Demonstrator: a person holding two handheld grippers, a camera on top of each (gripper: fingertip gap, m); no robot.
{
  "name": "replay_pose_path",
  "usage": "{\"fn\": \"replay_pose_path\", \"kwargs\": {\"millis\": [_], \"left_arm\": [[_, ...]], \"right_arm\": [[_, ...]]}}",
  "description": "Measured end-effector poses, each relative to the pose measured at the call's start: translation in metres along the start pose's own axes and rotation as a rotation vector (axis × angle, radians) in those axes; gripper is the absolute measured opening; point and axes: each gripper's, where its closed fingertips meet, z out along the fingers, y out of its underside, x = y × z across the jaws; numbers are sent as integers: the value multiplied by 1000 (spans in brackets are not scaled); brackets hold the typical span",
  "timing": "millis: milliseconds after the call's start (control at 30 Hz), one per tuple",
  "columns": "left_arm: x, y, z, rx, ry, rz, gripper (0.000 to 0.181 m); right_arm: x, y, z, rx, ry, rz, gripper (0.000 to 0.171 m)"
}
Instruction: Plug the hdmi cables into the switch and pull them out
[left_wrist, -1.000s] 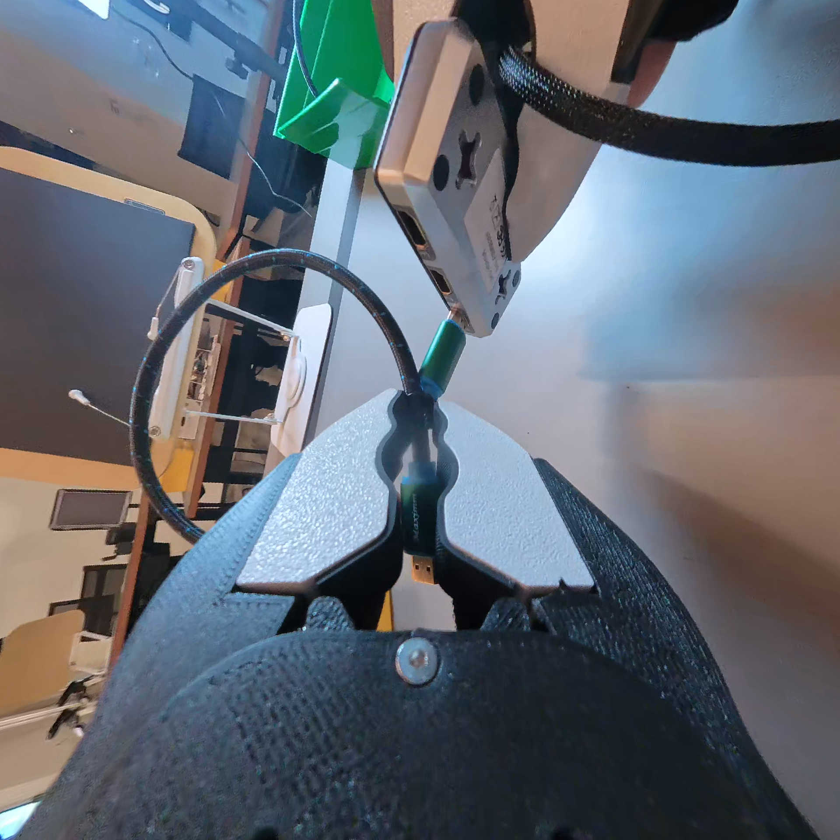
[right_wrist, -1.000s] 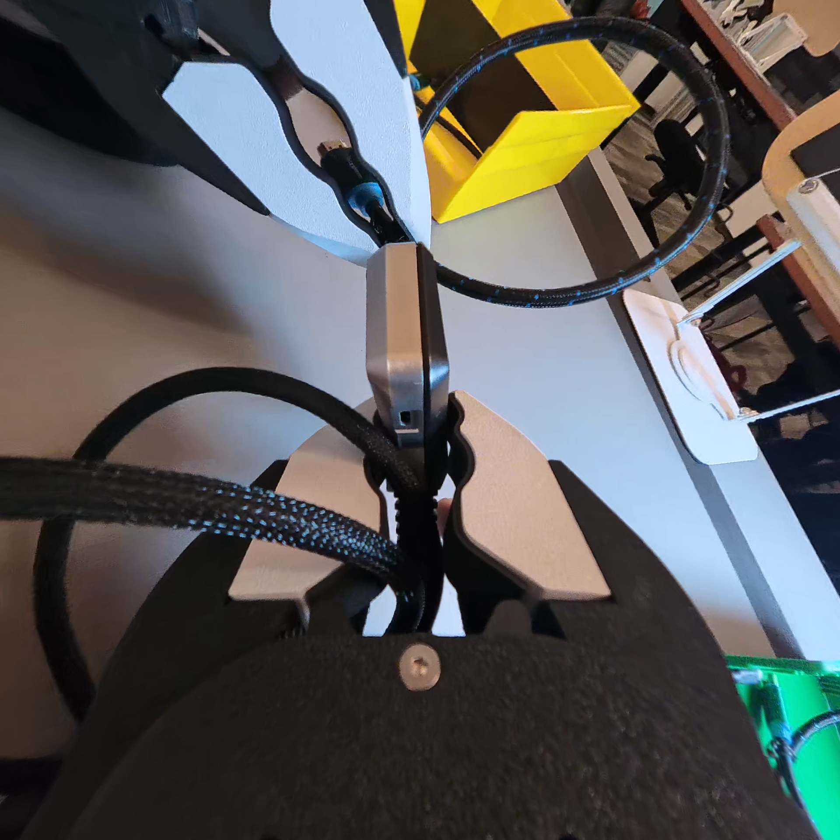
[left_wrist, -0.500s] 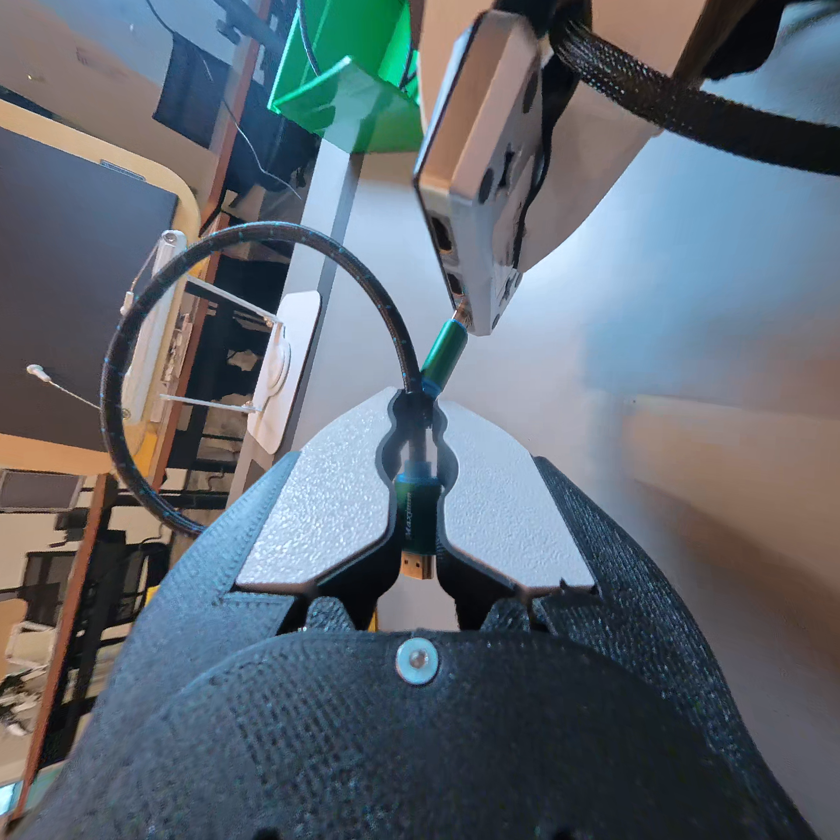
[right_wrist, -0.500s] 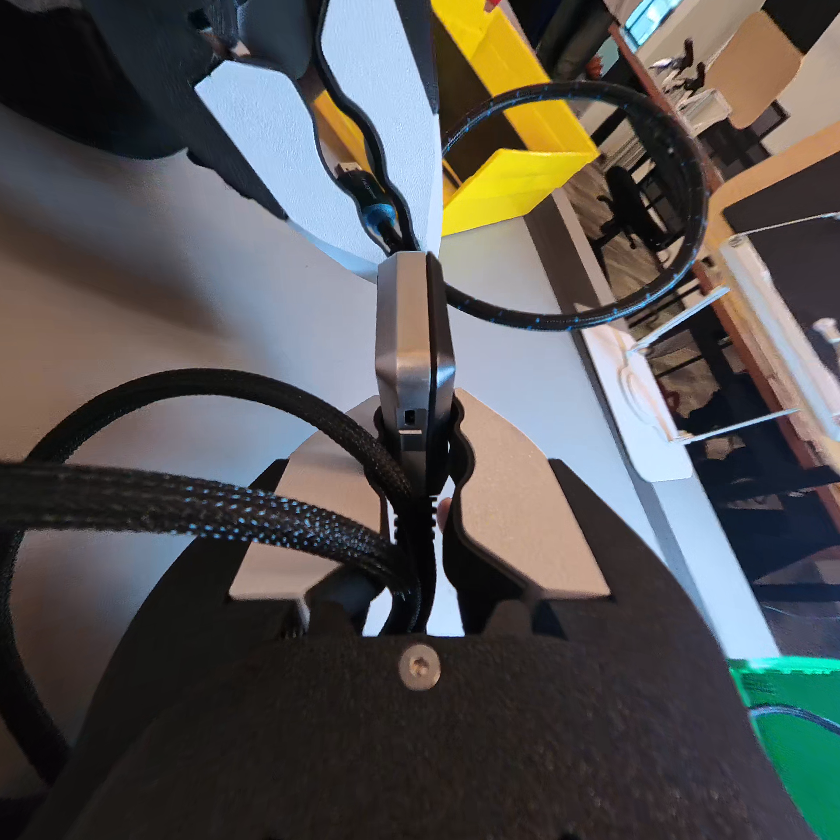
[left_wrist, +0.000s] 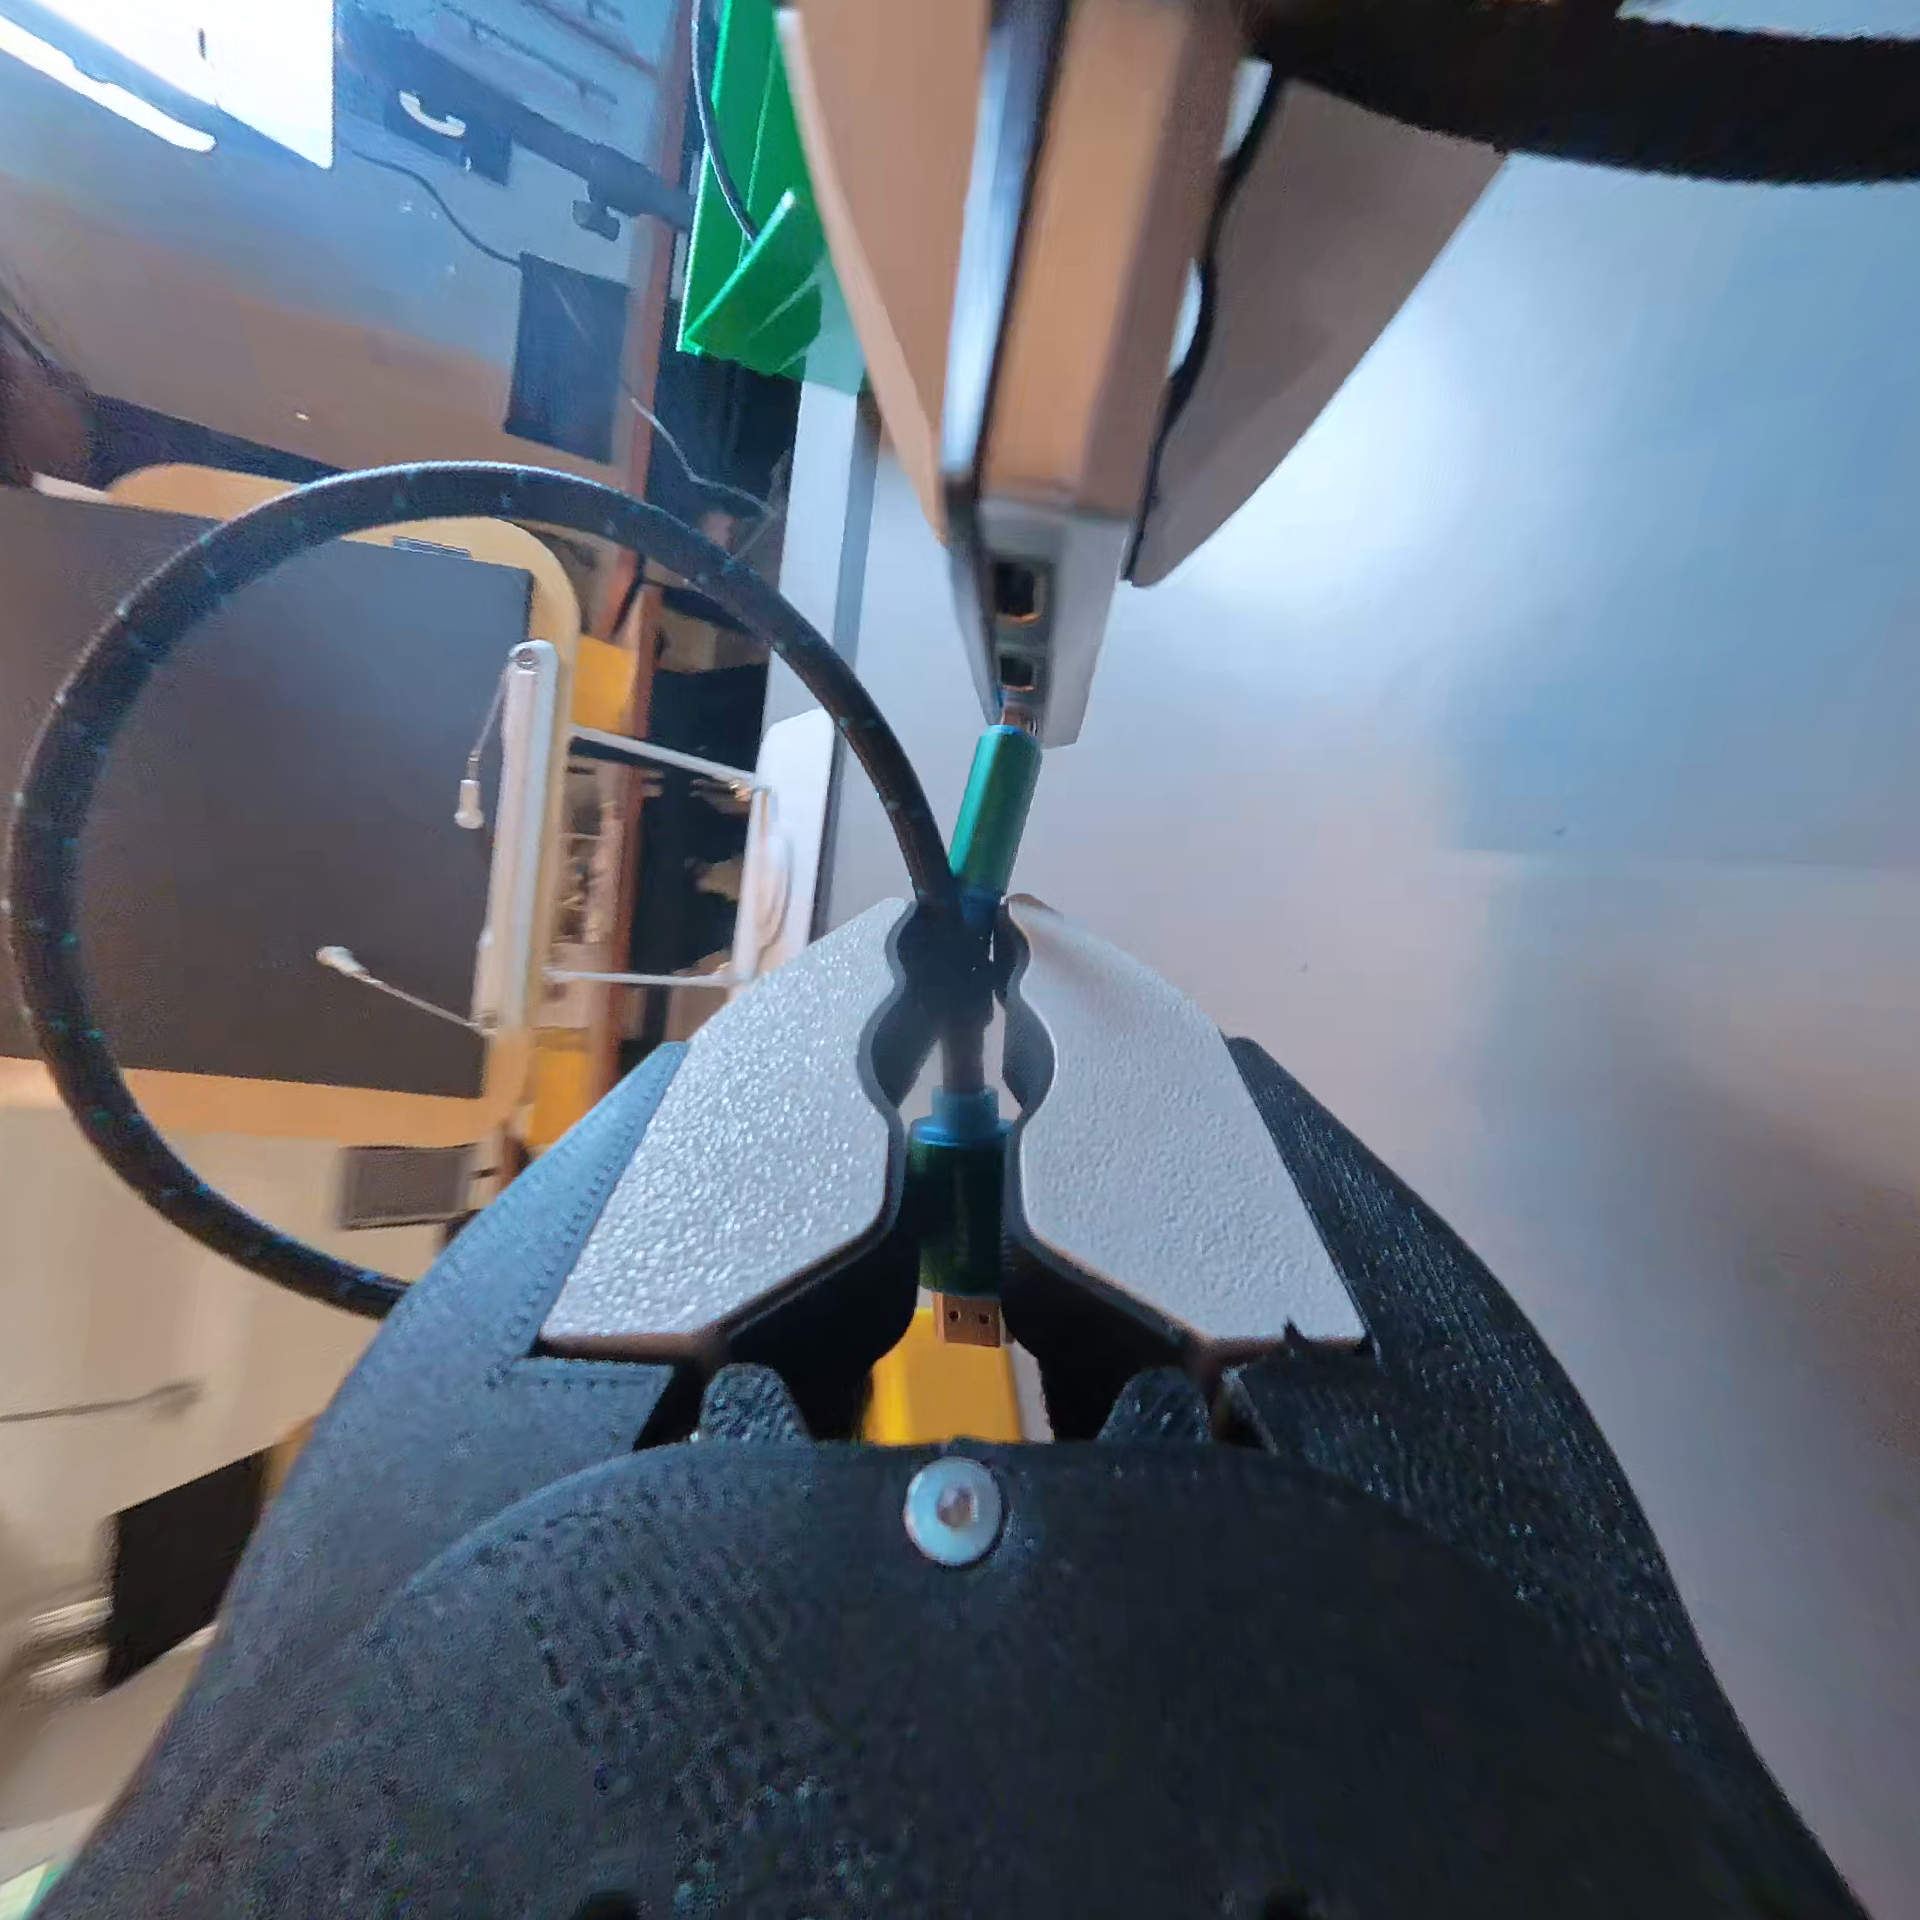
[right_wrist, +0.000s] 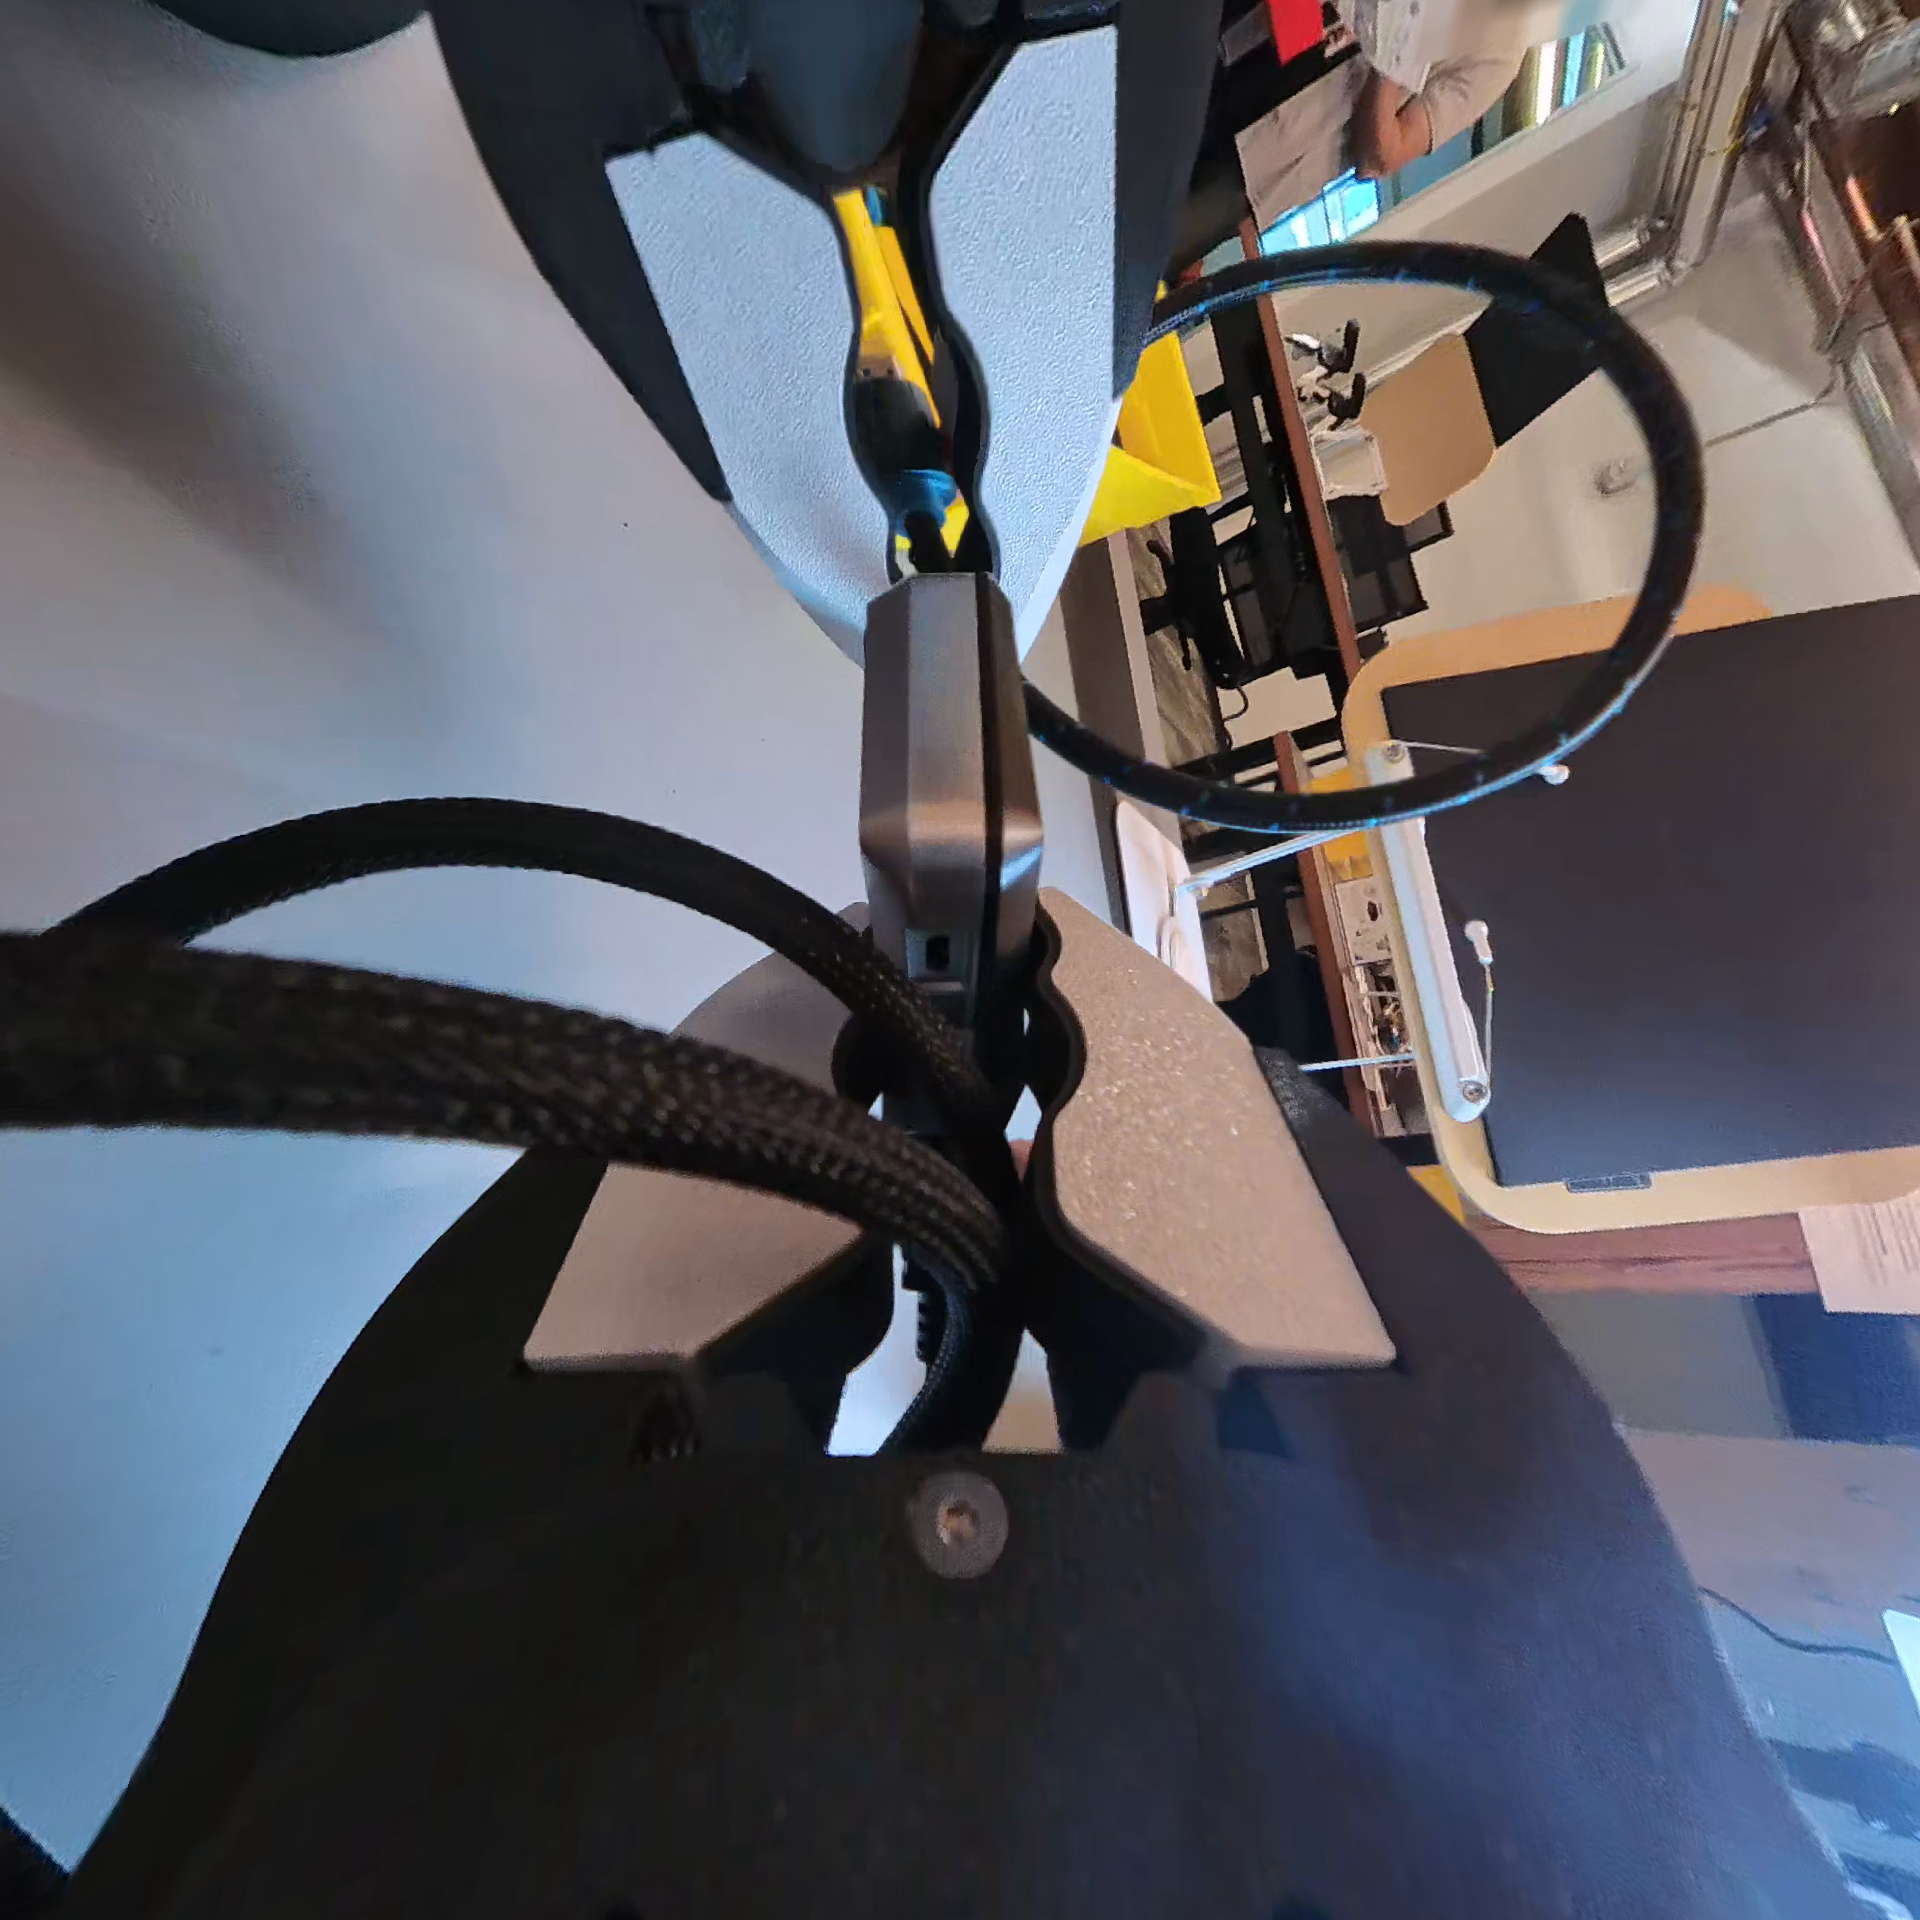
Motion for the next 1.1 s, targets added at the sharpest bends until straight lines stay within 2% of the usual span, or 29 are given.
{"fn": "replay_pose_path", "kwargs": {"millis": [100, 267, 467, 667, 733, 833, 900, 967, 1100], "left_arm": [[2, -1, 2, -39, -7, 17, 12], [0, -11, -4, 15, -12, -28, 11], [8, -6, -2, 45, 66, -99, 12], [6, 1, 0, 84, 69, -138, 14], [0, 0, -5, 126, 63, -190, 21], [-26, -2, -21, 252, 54, -377, 29], [-53, 9, -33, 298, 21, -524, 31], [-85, 35, -46, 295, -35, -641, 33], [-136, 105, -69, 150, -90, -727, 25]], "right_arm": [[-2, 1, -1, -5, 0, 13, 21], [1, -6, -8, 70, 1, 41, 21], [-6, -3, -4, 68, -48, 67, 22], [-6, 4, 3, 8, -36, 55, 23], [-3, 12, 3, -23, -28, 63, 23], [8, 24, 0, -36, 5, 104, 23], [19, 30, -4, -47, 43, 126, 23], [31, 35, -9, -49, 85, 142, 23], [50, 42, -21, -37, 151, 190, 23]]}}
